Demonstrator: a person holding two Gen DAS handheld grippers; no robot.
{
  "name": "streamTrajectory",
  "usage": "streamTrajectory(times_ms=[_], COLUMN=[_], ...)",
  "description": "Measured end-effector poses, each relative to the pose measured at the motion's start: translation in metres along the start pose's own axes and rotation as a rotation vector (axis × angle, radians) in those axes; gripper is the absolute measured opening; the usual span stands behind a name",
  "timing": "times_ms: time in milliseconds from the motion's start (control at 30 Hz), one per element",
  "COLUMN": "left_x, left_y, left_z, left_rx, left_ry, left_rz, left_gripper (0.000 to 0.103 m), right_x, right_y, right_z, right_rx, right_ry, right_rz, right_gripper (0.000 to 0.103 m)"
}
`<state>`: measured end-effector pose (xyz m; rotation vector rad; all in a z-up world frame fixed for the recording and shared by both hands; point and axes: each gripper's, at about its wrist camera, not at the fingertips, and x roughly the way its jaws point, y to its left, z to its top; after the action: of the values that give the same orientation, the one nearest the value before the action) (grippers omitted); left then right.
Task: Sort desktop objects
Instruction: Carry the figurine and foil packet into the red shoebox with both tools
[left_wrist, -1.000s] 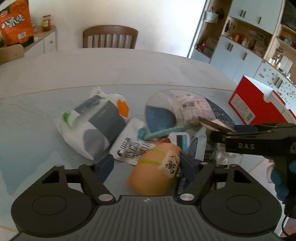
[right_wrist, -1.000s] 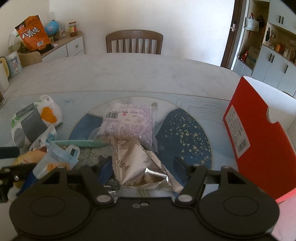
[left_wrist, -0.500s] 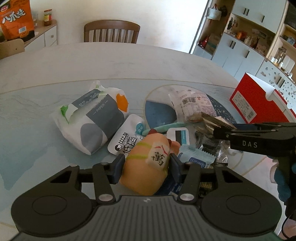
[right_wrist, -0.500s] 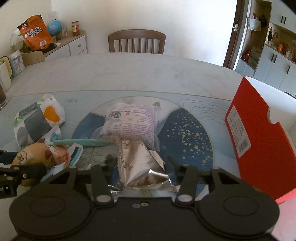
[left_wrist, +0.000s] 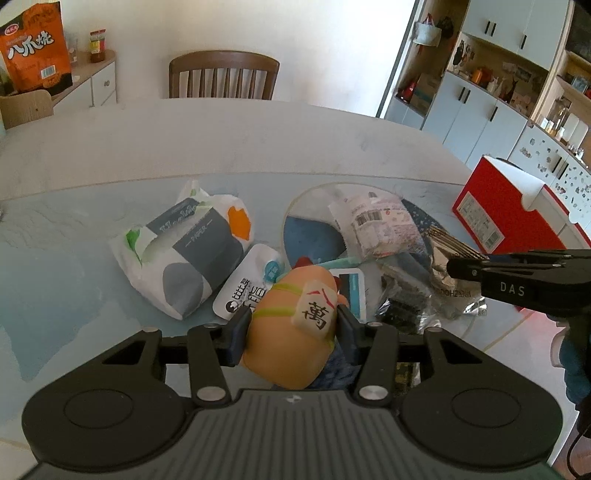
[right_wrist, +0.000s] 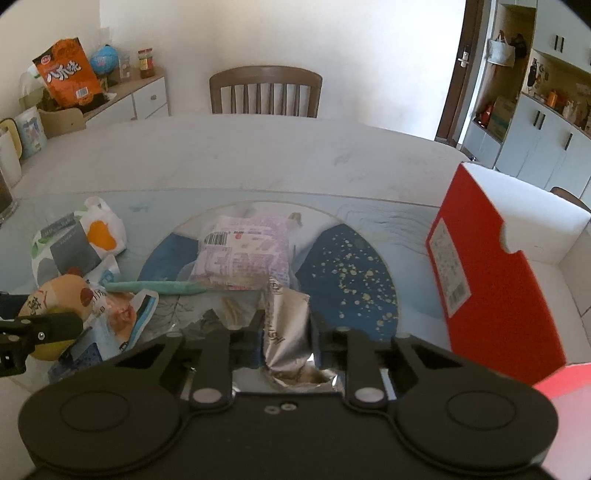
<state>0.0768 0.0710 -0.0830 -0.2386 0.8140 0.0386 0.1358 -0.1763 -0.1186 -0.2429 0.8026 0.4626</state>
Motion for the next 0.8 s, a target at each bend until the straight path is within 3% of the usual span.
streamTrajectory(times_ms=[800], left_x=[-0.040], left_y=[-0.049], left_z=[0.027], left_rx=[0.057], left_ry=[-0.045], left_rz=[-0.074], left_gripper=[0.047], right_x=[-0.068], right_y=[-0.033], right_z=[0.006], right_rx=[0.111], right_ry=[-0.074], right_rz=[0.040], right_gripper=[0.022])
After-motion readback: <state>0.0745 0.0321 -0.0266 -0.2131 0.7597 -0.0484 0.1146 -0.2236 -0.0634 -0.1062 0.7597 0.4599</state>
